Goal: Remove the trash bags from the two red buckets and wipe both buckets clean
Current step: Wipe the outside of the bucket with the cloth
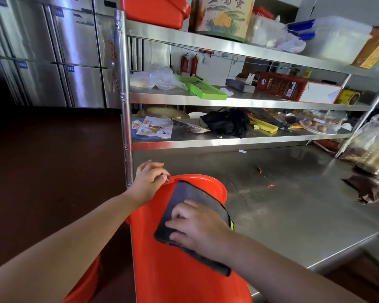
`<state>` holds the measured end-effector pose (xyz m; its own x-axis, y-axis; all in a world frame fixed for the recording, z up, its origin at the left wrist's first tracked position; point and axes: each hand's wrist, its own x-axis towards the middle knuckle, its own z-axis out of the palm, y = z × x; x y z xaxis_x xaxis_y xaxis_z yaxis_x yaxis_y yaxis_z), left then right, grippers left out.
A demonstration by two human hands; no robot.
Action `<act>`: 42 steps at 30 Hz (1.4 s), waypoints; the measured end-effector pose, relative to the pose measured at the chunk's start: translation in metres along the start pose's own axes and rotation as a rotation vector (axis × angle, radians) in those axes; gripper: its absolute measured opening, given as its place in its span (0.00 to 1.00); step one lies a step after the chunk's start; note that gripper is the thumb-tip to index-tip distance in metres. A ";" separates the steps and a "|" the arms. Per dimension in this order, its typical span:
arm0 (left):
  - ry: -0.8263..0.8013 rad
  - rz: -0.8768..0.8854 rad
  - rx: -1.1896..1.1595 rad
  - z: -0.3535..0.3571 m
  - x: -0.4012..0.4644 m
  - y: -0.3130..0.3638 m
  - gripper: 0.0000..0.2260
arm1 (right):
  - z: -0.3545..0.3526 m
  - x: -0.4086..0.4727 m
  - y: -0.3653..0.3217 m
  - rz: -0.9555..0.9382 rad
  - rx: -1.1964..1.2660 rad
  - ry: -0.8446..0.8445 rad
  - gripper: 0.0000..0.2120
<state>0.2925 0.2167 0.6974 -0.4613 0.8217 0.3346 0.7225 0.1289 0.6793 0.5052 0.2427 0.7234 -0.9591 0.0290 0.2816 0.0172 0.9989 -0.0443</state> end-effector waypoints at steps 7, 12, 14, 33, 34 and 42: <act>-0.086 0.086 0.063 0.001 0.007 0.005 0.12 | 0.018 0.009 0.038 -0.095 0.032 -0.157 0.18; -0.038 0.141 0.023 0.000 0.006 0.001 0.10 | 0.027 0.022 0.049 0.159 0.099 -0.005 0.18; -0.025 0.153 0.004 0.002 0.006 0.003 0.10 | 0.028 0.024 0.051 0.271 0.118 0.067 0.18; -0.046 0.063 0.071 0.018 0.012 -0.008 0.12 | 0.040 0.015 0.027 0.455 0.045 0.140 0.20; -0.058 0.063 0.084 0.021 0.014 -0.009 0.11 | 0.039 0.011 0.029 0.464 0.020 0.076 0.22; -0.021 0.088 0.073 0.030 0.015 -0.011 0.12 | 0.039 -0.043 -0.007 0.445 0.001 -0.070 0.26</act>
<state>0.2925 0.2444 0.6755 -0.3843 0.8430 0.3764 0.7957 0.0957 0.5981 0.5354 0.2327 0.6742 -0.8754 0.4528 0.1696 0.4318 0.8899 -0.1471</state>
